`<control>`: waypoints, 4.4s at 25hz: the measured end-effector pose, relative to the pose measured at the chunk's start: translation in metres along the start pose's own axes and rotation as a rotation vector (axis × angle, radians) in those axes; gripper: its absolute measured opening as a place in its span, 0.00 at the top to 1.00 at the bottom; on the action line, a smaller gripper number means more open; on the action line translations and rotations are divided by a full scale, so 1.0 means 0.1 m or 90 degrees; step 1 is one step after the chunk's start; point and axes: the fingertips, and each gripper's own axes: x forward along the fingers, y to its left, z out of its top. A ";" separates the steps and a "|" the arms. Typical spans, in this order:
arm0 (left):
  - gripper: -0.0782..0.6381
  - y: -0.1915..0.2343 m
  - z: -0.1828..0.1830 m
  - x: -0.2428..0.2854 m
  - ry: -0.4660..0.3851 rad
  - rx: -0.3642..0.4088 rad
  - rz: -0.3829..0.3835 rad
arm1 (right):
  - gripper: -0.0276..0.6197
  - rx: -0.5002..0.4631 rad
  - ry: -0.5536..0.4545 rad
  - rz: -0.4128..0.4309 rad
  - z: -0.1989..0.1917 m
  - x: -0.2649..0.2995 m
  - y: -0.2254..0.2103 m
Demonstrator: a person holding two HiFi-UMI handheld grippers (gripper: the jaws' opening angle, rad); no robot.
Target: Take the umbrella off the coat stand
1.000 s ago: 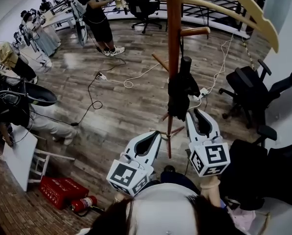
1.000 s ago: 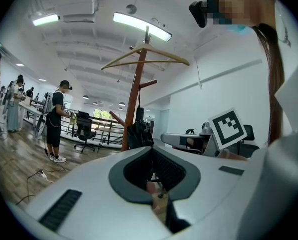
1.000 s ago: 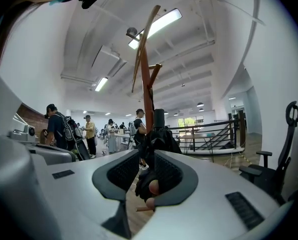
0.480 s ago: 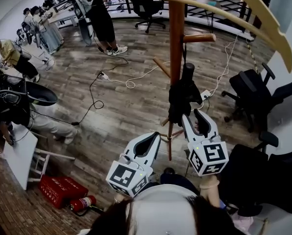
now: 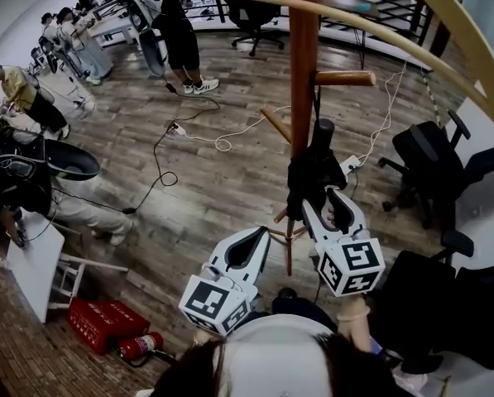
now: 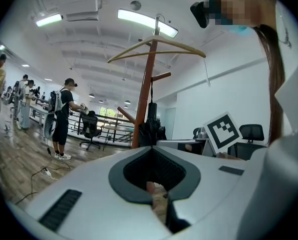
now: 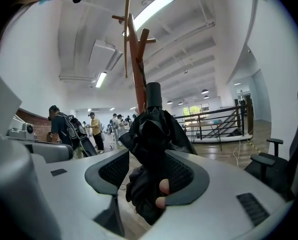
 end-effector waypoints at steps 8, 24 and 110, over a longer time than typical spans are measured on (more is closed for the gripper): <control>0.88 0.07 -0.03 0.10 0.011 -0.005 0.001 | 0.59 0.012 0.021 0.004 -0.07 0.14 -0.07; 0.88 0.22 -0.09 0.25 0.025 -0.012 0.015 | 0.53 0.010 0.068 0.010 -0.20 0.41 -0.16; 0.88 -0.07 0.07 -0.27 -0.005 0.015 -0.025 | 0.56 -0.042 -0.093 -0.135 0.45 -0.33 -0.18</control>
